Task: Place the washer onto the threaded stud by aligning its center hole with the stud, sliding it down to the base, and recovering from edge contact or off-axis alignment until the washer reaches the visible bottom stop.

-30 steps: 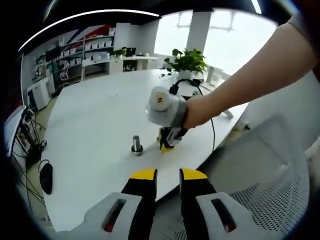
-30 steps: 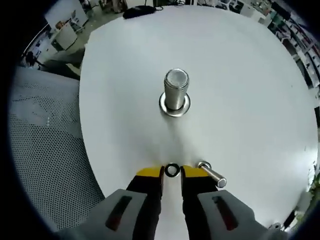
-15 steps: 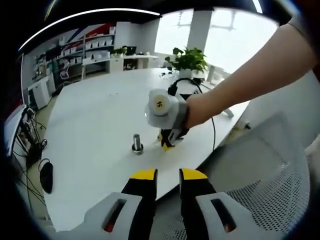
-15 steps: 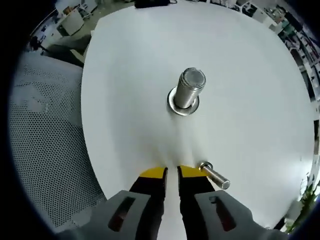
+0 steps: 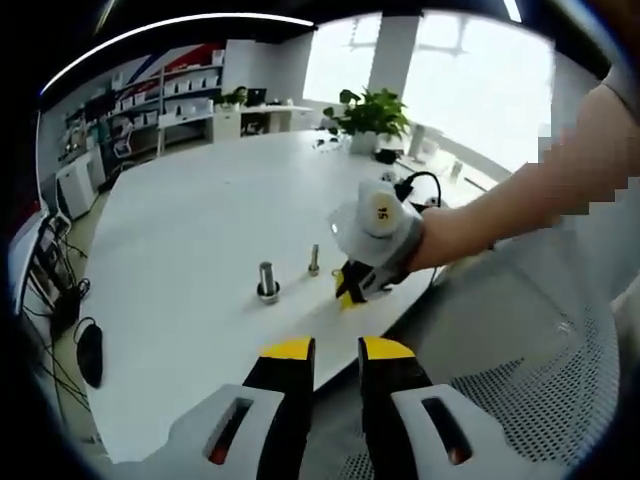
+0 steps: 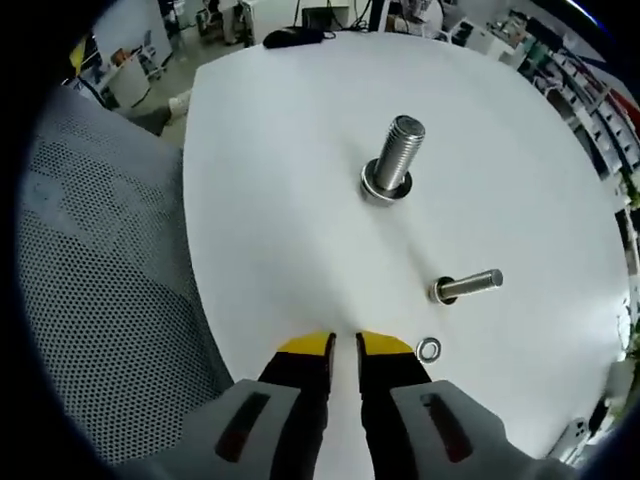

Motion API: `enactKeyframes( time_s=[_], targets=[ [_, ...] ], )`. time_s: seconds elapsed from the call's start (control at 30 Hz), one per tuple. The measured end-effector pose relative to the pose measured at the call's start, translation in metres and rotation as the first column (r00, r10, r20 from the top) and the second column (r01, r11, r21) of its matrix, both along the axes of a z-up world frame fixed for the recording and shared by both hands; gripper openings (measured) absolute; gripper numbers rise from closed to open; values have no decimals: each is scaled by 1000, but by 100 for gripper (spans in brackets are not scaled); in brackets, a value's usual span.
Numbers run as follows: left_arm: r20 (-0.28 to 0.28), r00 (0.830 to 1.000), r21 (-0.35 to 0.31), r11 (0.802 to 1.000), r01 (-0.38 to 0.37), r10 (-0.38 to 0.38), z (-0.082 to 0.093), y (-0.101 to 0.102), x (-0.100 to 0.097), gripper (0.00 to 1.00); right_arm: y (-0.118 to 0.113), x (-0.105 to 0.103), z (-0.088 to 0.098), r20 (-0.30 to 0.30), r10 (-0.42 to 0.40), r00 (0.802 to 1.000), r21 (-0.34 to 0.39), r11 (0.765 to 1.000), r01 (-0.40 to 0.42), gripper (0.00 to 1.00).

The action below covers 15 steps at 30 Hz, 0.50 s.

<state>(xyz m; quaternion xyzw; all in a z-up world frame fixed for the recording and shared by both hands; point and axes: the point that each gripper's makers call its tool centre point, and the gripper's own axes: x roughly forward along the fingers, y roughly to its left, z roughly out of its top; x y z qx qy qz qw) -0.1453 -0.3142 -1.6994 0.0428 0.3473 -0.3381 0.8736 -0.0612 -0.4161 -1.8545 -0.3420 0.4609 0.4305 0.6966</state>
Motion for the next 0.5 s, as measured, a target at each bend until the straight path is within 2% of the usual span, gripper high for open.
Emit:
enactKeyframes(
  time_s=[0.17,0.33,0.5],
  targets=[
    [-16,1000,12,1000,15,-15,-3,-1,-3,15,-1,0,2,18,-79,997,55,995,78,12],
    [-26,999,17,1000,20,-20,-5,-1,-3,14,0,-2,2,51,-107,993,93,990,102,11],
    [-42,999,26,999,26,-25,-8,-2,-5,14,0,-5,0,51,-124,991,109,987,118,11]
  ],
)
